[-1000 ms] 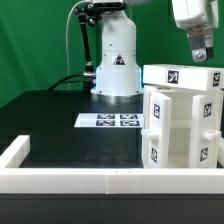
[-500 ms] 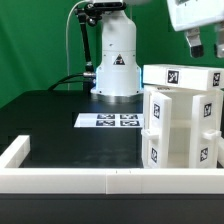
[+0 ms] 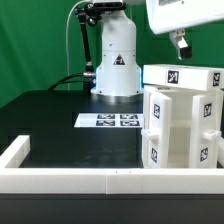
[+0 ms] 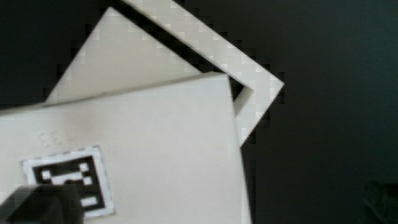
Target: Assemble cabinet
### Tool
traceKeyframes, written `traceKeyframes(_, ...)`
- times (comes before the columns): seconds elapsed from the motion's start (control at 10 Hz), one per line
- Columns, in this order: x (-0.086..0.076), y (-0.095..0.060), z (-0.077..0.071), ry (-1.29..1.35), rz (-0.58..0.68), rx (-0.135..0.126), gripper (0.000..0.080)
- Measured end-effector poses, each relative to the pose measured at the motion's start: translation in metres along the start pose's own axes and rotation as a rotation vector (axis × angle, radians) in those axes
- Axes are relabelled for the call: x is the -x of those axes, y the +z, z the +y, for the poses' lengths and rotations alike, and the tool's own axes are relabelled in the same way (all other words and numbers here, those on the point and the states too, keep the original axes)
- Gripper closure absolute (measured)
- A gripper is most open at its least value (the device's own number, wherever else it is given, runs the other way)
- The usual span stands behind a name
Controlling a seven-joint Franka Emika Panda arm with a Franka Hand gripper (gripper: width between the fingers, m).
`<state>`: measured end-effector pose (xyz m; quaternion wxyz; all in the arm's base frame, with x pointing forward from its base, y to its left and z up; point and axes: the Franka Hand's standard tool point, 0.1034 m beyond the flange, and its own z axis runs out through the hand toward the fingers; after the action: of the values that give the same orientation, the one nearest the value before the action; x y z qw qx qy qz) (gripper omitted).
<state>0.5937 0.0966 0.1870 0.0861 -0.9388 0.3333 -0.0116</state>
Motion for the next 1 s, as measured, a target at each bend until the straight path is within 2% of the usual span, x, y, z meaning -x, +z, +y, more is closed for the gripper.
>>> traceKeyframes(0.3,0.000,0.002,0.002,-0.552,-0.020,0.050,0.0002)
traceKeyframes(0.5,-0.004,0.001,0.003,-0.719,-0.009,0.047,0.0002)
traceKeyframes(0.6,-0.005,0.001,0.004,-0.859,-0.009,0.058,0.0002)
traceKeyframes(0.7,-0.001,0.004,0.004,-0.961,-0.009,0.074,0.0002)
traceKeyframes(0.8,0.004,0.008,0.003,-1.183,-0.001,0.106,0.0002)
traceKeyframes(1.0,0.005,0.009,0.003,-1.309,-0.011,0.131,0.0002)
